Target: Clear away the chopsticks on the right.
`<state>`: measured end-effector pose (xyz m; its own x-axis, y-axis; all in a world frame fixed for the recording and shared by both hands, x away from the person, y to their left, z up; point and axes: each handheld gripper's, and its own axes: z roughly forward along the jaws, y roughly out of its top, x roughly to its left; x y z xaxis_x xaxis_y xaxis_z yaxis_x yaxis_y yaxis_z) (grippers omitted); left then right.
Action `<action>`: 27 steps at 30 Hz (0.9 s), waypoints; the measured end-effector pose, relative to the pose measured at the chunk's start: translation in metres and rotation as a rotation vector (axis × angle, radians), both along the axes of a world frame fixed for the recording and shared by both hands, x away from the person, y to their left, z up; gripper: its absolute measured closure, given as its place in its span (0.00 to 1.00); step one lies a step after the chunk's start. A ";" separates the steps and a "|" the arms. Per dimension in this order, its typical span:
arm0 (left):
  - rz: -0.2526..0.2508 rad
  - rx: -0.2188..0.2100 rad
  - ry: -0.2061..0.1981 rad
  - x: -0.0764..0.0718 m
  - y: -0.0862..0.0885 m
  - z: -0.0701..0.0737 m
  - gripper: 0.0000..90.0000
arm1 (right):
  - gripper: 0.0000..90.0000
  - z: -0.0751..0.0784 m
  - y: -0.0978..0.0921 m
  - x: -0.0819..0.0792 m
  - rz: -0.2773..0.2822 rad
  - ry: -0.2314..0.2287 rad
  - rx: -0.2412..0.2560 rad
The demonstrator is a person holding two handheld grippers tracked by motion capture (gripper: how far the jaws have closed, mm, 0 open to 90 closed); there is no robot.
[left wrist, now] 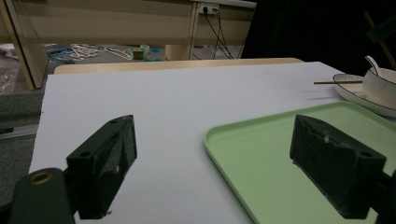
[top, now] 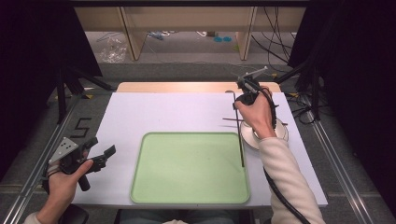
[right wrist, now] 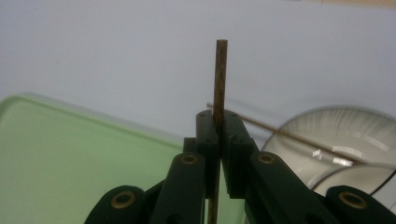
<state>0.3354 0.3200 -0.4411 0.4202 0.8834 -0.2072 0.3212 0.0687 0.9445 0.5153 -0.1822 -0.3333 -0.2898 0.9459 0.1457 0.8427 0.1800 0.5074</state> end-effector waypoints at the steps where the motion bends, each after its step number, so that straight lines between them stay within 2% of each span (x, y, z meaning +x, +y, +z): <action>1: 0.000 0.001 0.000 0.000 0.000 0.000 0.16 | 0.98 -0.006 0.001 0.000 -0.013 0.032 -0.004; 2: 0.000 0.001 0.000 0.000 0.000 0.000 0.16 | 0.98 -0.006 0.001 0.000 -0.013 0.032 -0.004; 3: 0.000 0.002 0.001 0.000 0.000 0.000 0.16 | 0.98 -0.013 0.004 0.000 -0.083 0.116 0.021; 4: 0.000 0.002 0.001 0.000 0.000 0.000 0.16 | 0.98 -0.017 0.003 0.000 -0.094 0.151 0.016; 5: -0.001 0.003 0.001 0.000 0.000 0.000 0.16 | 0.98 -0.017 0.003 0.000 -0.094 0.151 0.016; 6: 0.000 0.002 0.001 0.000 0.000 0.000 0.16 | 0.98 -0.024 0.002 0.001 -0.109 0.192 0.017; 8: 0.001 0.003 0.001 0.000 0.000 0.000 0.16 | 0.97 -0.029 0.001 0.001 -0.104 0.198 0.013; 10: 0.000 0.003 0.001 0.000 0.000 0.000 0.16 | 0.98 -0.034 0.001 0.001 -0.117 0.229 0.008; 13: 0.001 0.002 0.001 0.000 0.000 0.000 0.16 | 0.97 -0.045 0.001 0.002 -0.148 0.299 -0.011; 17: 0.001 0.002 0.002 0.000 0.000 0.000 0.16 | 0.97 -0.054 0.000 0.002 -0.142 0.318 -0.033; 18: 0.002 0.002 0.002 0.000 0.000 0.000 0.16 | 0.97 -0.055 0.001 0.001 -0.166 0.345 -0.034; 19: 0.002 0.001 0.001 0.000 0.000 0.000 0.16 | 0.97 -0.057 0.004 0.001 -0.209 0.405 -0.028; 21: 0.002 0.001 0.001 0.000 0.000 0.000 0.16 | 0.97 -0.062 0.002 0.001 -0.180 0.414 -0.053; 22: 0.002 0.001 0.001 0.000 0.000 0.000 0.16 | 0.97 -0.062 0.002 0.001 -0.180 0.414 -0.053; 23: 0.002 0.002 0.002 0.000 0.000 0.000 0.16 | 0.97 -0.064 0.004 0.002 -0.205 0.422 -0.032; 24: 0.002 0.002 0.001 0.000 0.000 0.000 0.16 | 0.97 -0.066 0.003 0.002 -0.196 0.437 -0.051; 25: 0.003 0.001 0.001 0.000 0.000 0.000 0.16 | 0.97 -0.069 0.000 0.001 -0.164 0.429 -0.067; 26: 0.003 0.001 0.000 0.000 0.000 0.000 0.16 | 0.97 -0.072 0.001 0.002 -0.170 0.433 -0.067; 27: 0.002 0.002 0.001 0.000 0.000 0.000 0.16 | 0.97 -0.074 0.005 0.003 -0.214 0.459 -0.049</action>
